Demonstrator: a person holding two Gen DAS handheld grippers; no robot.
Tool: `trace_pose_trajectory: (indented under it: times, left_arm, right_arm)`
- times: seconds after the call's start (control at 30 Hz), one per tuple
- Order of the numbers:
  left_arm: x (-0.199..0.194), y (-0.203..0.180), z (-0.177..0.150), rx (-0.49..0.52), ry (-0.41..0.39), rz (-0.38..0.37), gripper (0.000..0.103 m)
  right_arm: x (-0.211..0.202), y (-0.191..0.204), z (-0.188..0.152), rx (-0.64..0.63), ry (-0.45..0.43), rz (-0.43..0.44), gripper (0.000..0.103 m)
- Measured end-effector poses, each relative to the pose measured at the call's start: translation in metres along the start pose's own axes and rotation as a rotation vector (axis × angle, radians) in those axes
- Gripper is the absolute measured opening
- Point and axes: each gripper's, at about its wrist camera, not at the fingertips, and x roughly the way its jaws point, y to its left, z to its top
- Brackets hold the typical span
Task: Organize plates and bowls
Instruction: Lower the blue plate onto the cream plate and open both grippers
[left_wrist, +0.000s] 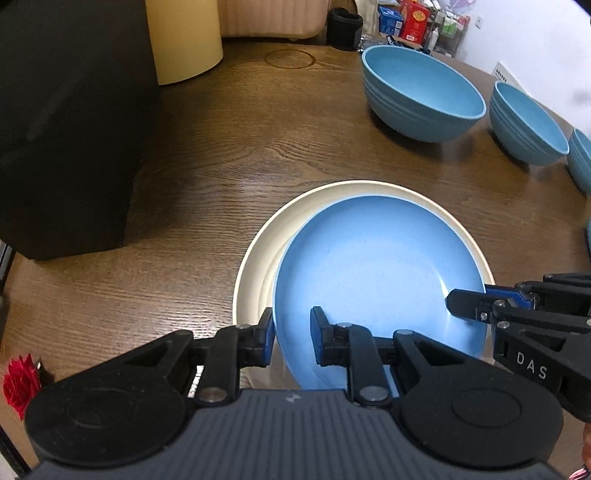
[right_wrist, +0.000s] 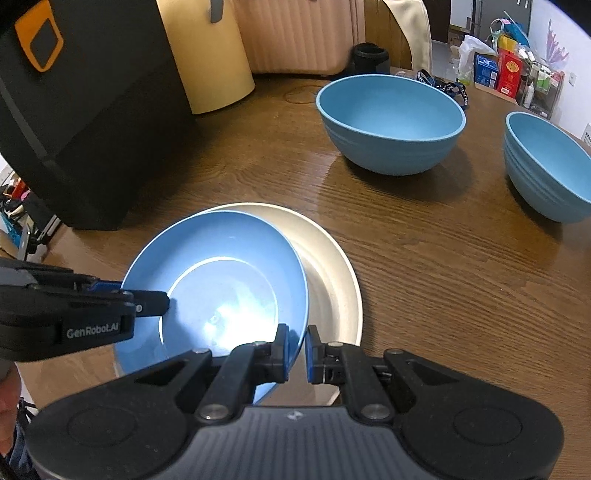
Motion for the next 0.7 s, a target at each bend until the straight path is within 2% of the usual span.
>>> trace_pose_trajectory:
  times: [0.2, 0.7]
  left_arm:
    - [0.0088, 0.0007, 0.0006, 0.022, 0.017, -0.005, 0.020]
    - [0.0091, -0.0079, 0.0002, 0.095, 0.004, 0.017, 0.021]
  right_arm:
    - [0.0034, 0.0022, -0.0016, -0.006, 0.007, -0.018, 0.009]
    - [0.0066, 0.0083, -0.0016, -0.020, 0.011, -0.042, 0.010]
